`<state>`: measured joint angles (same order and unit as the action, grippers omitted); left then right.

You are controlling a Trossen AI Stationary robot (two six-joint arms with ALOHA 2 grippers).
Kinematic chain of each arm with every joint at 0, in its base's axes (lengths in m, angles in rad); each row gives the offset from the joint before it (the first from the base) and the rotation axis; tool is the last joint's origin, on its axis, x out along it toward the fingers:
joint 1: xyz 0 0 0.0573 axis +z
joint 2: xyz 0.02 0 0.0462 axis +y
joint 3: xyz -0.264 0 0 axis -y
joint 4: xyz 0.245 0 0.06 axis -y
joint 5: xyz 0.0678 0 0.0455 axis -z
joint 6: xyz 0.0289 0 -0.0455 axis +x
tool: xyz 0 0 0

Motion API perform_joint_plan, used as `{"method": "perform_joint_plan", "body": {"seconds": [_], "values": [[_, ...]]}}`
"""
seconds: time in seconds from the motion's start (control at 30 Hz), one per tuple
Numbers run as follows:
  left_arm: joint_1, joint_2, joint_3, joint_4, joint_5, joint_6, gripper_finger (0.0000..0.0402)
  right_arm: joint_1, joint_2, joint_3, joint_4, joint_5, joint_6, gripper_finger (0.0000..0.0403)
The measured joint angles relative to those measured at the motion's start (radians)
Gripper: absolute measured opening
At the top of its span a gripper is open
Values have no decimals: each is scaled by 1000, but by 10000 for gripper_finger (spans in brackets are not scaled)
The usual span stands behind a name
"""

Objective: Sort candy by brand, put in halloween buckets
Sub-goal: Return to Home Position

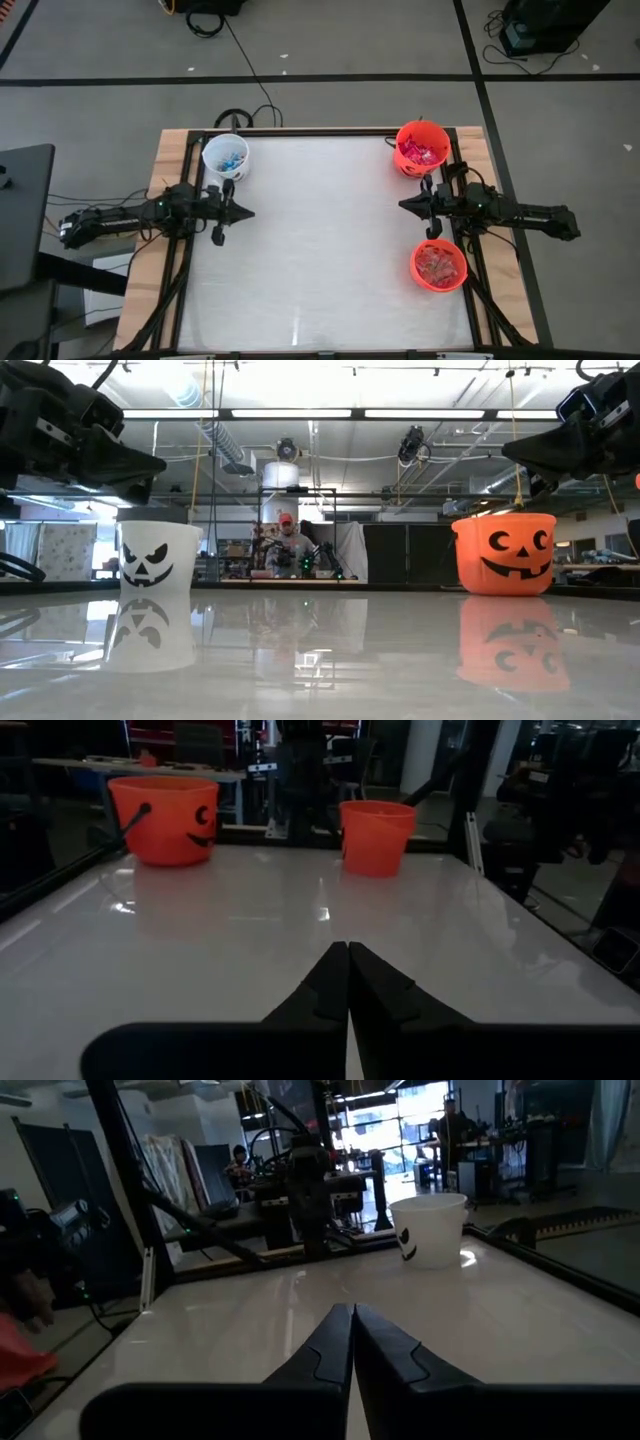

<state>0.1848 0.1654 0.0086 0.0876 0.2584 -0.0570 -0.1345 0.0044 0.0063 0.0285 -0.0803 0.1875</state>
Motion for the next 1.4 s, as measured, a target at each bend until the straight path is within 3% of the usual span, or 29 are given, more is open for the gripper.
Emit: {"method": "perform_joint_plan", "body": {"seconds": [1.4], "values": [[0,1,-1,29,0,0,17,0,0,0,0,0,0,28]]}}
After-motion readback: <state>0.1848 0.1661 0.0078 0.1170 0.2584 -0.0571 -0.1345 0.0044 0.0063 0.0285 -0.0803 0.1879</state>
